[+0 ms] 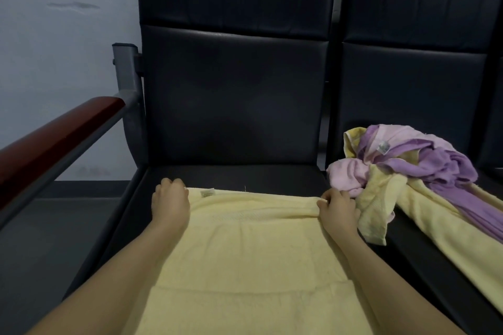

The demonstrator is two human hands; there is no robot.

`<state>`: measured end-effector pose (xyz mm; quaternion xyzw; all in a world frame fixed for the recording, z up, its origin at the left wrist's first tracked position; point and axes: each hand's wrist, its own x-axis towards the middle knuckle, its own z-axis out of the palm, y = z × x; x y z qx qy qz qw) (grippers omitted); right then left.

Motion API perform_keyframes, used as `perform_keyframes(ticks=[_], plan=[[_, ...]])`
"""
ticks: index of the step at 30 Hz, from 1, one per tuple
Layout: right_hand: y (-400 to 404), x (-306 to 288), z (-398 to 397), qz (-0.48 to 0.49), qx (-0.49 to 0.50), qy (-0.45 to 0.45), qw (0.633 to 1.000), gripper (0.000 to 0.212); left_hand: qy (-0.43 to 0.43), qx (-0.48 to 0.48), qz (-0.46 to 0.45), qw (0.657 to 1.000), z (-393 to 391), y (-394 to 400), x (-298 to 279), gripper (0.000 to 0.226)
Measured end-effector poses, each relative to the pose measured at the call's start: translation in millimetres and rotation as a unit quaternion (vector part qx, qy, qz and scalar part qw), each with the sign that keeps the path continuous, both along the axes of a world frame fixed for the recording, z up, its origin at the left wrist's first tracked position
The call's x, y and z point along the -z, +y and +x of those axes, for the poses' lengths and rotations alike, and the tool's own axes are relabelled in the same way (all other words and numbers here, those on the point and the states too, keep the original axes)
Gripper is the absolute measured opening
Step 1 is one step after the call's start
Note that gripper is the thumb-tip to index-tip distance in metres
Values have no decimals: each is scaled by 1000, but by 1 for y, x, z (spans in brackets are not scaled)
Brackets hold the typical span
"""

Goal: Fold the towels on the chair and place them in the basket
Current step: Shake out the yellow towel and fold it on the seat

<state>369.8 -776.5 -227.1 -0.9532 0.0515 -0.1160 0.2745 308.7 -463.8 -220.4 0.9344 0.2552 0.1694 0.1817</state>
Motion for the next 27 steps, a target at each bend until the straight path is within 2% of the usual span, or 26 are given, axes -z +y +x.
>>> perform_keyframes(ticks=[2,4,7,11,18,23,27], plan=[[-1,-6,-6,52,-17,-43,998,4,-14,4,29,999,-10,-1,-8,24],[-1,-17,-18,106,-20,-91,990,7,-37,5,61,997,-20,-2,-23,24],[-3,-48,-37,166,-30,-147,975,10,-76,27,59,995,-37,-4,-56,22],[-7,-99,-59,170,-38,-210,962,21,-155,41,57,985,-60,-2,-104,20],[-8,-182,-102,255,-30,-286,923,12,-268,16,18,963,-104,-12,-189,21],[-6,-227,-133,357,-46,-317,877,10,-333,39,-57,940,-131,-17,-226,15],[-7,-249,-149,431,-54,-310,846,12,-396,58,-139,906,-147,-23,-245,11]])
